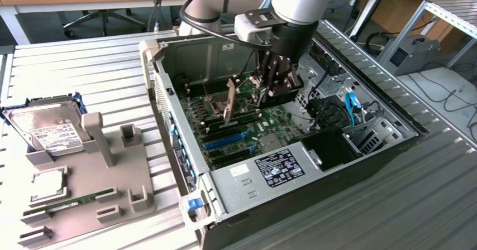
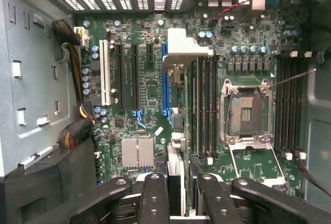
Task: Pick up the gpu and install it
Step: 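Insert the gpu into the slot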
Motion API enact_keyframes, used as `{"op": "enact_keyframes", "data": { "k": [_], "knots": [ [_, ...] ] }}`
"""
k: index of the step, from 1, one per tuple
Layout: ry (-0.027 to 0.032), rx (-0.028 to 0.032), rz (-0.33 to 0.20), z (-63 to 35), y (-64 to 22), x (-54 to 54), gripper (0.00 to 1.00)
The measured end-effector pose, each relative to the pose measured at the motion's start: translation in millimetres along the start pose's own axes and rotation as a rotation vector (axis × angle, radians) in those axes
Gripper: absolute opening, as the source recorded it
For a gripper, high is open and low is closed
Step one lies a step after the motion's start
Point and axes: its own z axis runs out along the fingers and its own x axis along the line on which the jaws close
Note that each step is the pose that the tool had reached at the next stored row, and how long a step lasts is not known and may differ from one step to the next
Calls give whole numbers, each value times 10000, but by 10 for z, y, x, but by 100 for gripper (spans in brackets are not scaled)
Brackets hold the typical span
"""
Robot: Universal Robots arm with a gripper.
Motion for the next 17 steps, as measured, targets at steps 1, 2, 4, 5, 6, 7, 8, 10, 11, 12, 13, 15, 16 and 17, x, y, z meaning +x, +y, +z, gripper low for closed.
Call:
{"op": "enact_keyframes", "data": {
  "k": [1,2,4,5,6,7,8,10,11,12,13,15,16,17],
  "knots": [
    [0,-1,0,2,0,2,27],
    [0,-1,0,4,0,4,27],
    [0,0,0,9,0,10,27],
    [0,0,0,12,0,13,27],
    [0,0,1,13,0,15,27],
    [0,0,0,15,0,18,27],
    [-1,0,0,17,0,20,27],
    [0,0,0,21,0,24,27],
    [0,0,0,23,0,27,27],
    [0,0,0,25,0,29,27],
    [1,0,0,26,0,32,27],
    [-1,0,0,31,0,39,27],
    [0,0,1,32,0,41,27],
    [0,0,0,35,0,44,27]
  ]
}}
